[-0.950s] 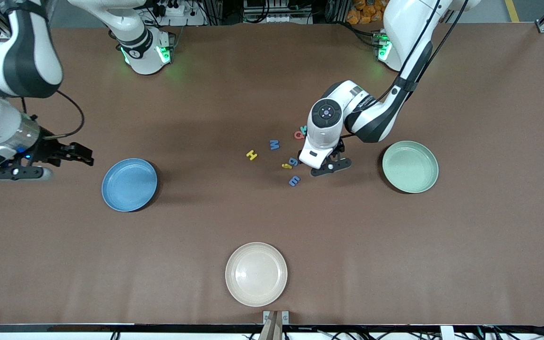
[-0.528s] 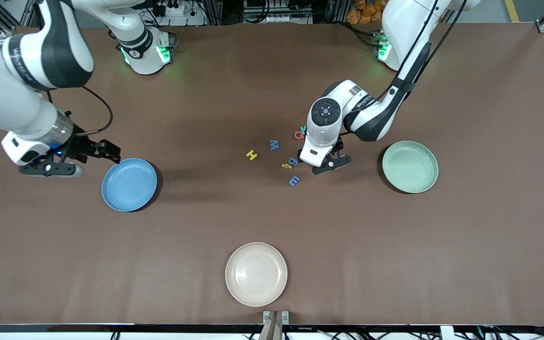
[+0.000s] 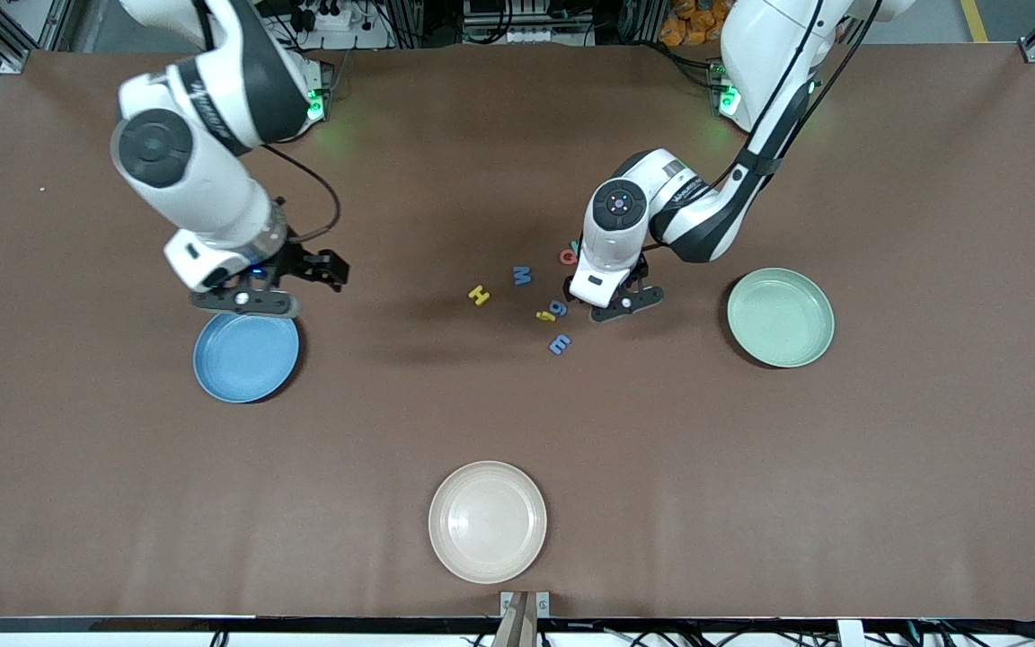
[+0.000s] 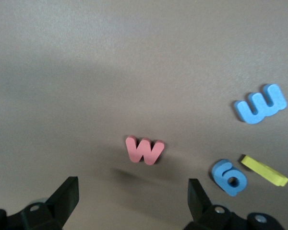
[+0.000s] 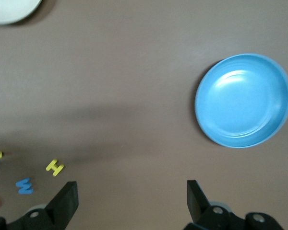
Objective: Sort uppercase to blue plate, lowercase to green plate
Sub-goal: 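Lower the left gripper onto the W while the right gripper reaches the H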
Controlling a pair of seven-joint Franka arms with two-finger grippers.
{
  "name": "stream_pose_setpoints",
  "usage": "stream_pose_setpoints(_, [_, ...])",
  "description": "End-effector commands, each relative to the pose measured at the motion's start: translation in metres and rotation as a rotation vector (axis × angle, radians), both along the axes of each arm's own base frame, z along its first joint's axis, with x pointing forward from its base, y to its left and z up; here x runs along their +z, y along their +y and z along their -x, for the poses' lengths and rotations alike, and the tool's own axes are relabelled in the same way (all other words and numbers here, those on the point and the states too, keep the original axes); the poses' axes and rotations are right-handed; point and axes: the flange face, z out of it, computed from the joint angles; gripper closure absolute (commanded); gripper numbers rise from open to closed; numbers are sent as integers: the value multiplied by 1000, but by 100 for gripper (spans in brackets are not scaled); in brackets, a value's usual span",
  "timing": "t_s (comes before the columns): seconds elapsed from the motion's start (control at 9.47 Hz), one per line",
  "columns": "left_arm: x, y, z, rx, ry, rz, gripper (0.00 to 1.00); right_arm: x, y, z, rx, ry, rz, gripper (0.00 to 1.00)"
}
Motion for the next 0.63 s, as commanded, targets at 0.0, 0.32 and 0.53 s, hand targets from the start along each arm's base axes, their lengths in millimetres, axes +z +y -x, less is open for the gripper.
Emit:
stream_pose_setpoints(0.0, [-2, 4, 2, -54, -50, -31, 0, -35, 44, 6, 9, 2, 16, 0])
stream_pose_setpoints(0.32, [-18, 3, -2, -123, -92, -30, 0, -83, 109, 22, -87, -38, 5, 0])
stream_pose_setpoints(0.53, [-20, 2, -5, -133, -104, -21, 0, -123, 149, 38, -232, -55, 0, 0])
